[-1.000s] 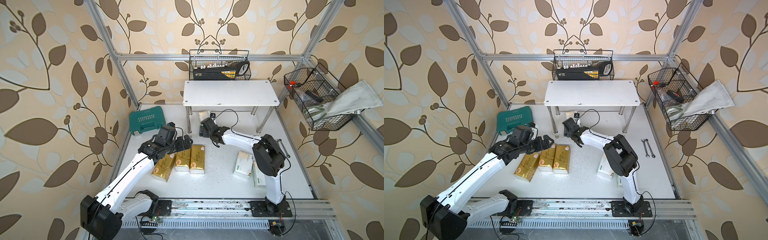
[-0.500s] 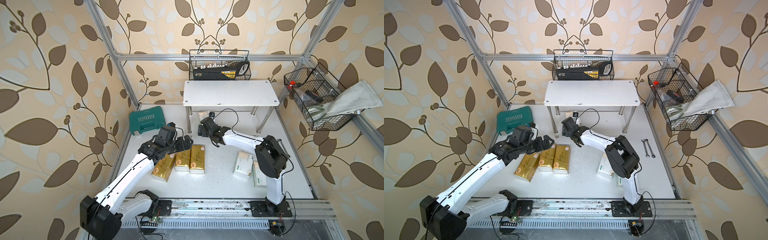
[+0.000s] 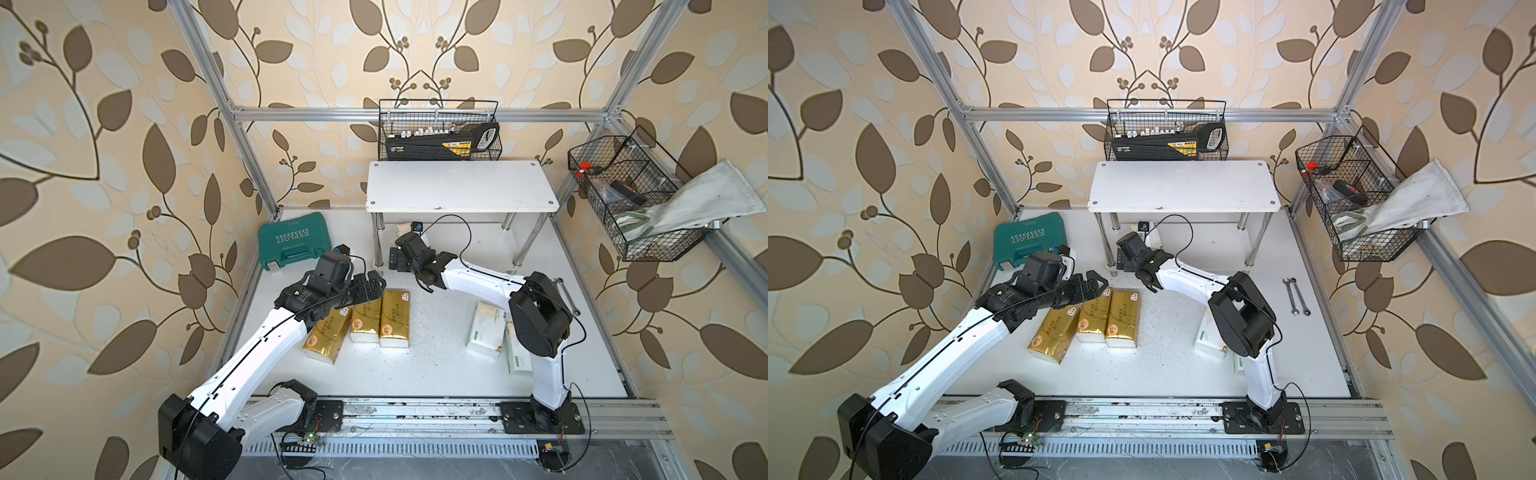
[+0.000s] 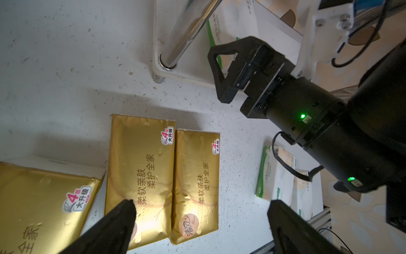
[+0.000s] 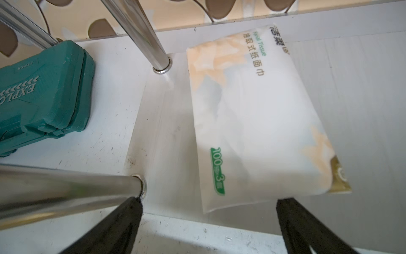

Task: Place the tissue boxes on the shelf by color
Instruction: Place a box of tissues on the shelf.

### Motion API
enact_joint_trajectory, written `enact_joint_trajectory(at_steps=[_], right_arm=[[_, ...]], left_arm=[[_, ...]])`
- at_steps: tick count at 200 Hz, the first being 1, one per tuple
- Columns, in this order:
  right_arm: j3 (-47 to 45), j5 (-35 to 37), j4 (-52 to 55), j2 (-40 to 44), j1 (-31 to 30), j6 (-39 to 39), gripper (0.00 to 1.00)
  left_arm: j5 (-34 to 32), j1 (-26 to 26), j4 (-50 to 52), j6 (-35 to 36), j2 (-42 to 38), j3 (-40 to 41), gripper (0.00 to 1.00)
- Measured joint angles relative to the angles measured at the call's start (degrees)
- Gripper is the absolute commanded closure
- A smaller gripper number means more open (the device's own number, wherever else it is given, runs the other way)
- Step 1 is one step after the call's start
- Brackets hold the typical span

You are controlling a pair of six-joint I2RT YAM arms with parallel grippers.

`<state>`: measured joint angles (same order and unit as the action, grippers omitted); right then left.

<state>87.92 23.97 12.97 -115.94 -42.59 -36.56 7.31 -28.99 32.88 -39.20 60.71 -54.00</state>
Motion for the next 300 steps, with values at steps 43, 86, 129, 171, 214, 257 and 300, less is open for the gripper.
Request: enact_joint_trajectory(at_steps=[43,86,129,171,214,257,300], right_arm=[[2.45,-0.72,0.59,-2.73,0.00,0.00,0.01],[4.20,-1.51,1.09,-3.61,-0.04,-0.02,0.01],[4.13,-1.55,0.74,-3.58,-0.55,-0.07,0.01],[-3.58,-1.95,-0.85,1.86,-2.16,-0.70,0.01],[-12.50,-1.99,-3.21,12.04,1.22,-1.77,0.01],[-15.74,-1.99,-4.61,13.99,9.01,-3.91,0.01],[-16.15,-2.54,-5.11,13.55,13.75,-5.70,0.01]], left_arm=[[-0.96,0.00,0.02,-0.02,-0.61,0.76,0.01],[-1.25,0.00,0.02,-0.02,-0.81,0.83,0.01],[-1.22,0.00,0.02,-0.02,-0.81,0.85,0.01],[-1.25,0.00,-0.04,-0.02,-0.90,1.05,0.01],[-1.25,0.00,0.02,-0.02,-1.46,2.05,0.01],[-1.25,0.00,0.02,0.00,-1.53,2.05,0.01],[-1.25,0.00,0.04,0.04,-1.53,2.05,0.01]])
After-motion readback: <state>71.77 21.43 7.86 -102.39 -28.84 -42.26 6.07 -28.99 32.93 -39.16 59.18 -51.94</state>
